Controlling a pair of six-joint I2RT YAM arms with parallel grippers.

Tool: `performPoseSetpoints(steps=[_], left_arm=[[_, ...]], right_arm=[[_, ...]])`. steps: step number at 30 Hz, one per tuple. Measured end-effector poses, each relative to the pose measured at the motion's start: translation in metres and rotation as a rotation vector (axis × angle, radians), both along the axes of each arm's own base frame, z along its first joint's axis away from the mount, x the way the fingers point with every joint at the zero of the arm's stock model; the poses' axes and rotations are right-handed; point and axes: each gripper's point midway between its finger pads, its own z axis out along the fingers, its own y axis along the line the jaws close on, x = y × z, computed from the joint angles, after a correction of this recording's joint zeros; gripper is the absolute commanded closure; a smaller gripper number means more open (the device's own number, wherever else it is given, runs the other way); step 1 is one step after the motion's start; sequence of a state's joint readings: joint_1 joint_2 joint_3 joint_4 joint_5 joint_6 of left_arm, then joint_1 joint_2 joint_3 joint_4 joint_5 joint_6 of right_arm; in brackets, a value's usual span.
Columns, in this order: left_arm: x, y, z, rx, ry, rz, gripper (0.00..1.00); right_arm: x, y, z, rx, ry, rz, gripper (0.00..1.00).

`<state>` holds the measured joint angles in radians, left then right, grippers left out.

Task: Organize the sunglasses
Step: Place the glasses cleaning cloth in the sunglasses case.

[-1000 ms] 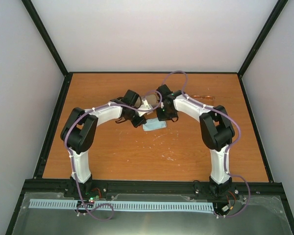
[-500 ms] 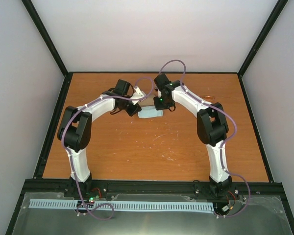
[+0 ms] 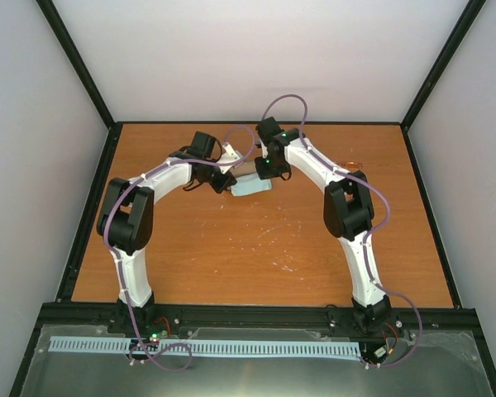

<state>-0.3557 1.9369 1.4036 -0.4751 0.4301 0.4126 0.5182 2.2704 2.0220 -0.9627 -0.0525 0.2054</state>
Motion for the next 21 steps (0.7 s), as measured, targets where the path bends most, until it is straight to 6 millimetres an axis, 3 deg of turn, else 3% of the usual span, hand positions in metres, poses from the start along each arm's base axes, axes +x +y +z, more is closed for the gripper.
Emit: performPoseSetpoints(steps=[10,21], left_arm=[[0.001,0.001,-0.013,0.003,0.031,0.000,1.00],[0.012,0.005,-0.021,-0.001,0.049,0.012,1.00]], right_arm=[[0.004,0.002,-0.012,-0.003,0.033,0.007,0.97],[0.017,0.004,-0.006,0.033,0.023,-0.001,0.97]])
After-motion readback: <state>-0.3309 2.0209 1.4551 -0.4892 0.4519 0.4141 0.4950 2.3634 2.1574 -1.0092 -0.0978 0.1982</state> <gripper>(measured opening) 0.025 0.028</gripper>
